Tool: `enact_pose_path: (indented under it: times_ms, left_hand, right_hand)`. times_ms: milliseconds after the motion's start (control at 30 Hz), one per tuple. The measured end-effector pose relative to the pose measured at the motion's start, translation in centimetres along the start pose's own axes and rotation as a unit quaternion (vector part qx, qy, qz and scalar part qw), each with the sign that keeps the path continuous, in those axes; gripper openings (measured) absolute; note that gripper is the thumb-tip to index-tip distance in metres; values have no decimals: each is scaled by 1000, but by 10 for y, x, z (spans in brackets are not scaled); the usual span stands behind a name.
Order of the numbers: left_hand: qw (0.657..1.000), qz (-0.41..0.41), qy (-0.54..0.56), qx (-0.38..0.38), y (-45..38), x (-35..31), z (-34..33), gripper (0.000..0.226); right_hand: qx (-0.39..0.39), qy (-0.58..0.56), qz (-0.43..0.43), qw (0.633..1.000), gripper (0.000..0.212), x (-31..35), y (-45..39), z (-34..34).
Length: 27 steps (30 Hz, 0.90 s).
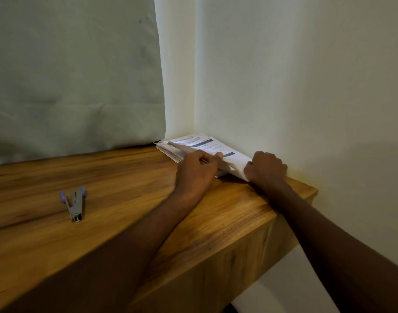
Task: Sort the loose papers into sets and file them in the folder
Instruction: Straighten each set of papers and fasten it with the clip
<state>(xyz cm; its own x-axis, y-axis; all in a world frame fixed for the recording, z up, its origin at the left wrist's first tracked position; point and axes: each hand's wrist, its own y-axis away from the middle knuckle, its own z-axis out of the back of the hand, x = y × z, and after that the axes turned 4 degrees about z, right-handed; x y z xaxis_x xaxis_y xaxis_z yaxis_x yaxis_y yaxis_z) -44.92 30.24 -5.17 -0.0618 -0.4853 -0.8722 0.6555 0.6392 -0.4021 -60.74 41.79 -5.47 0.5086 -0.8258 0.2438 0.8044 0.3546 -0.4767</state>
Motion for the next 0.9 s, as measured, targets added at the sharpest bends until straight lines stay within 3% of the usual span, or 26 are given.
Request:
enact_pose_path:
  times_ms: [100, 233, 434, 567, 734, 900]
  left_hand:
    - [999, -13, 22, 43, 3, -7, -3, 33]
    - [990, 14, 91, 105, 3, -8, -3, 37]
    - [939, 192, 262, 116, -5, -14, -1, 48]
    - [926, 244, 269, 102, -7, -15, -3, 36]
    - [970, 145, 181, 77, -2, -10, -10, 30]
    - [994, 31, 92, 42, -3, -11, -3, 42]
  right_hand:
    - [-6, -19, -12, 1000, 12, -2, -2, 0]
    - [-6, -41, -25, 999, 18, -6, -5, -4]
    - [-4, -93, -56, 994, 31, -11, -3, -1]
    - [-20, -141, -65, 988, 36, -12, 0, 3]
    - [-51, -202, -76, 975, 44, -14, 0, 3]
    - [-89, -337, -99, 932, 39, -17, -3, 2]
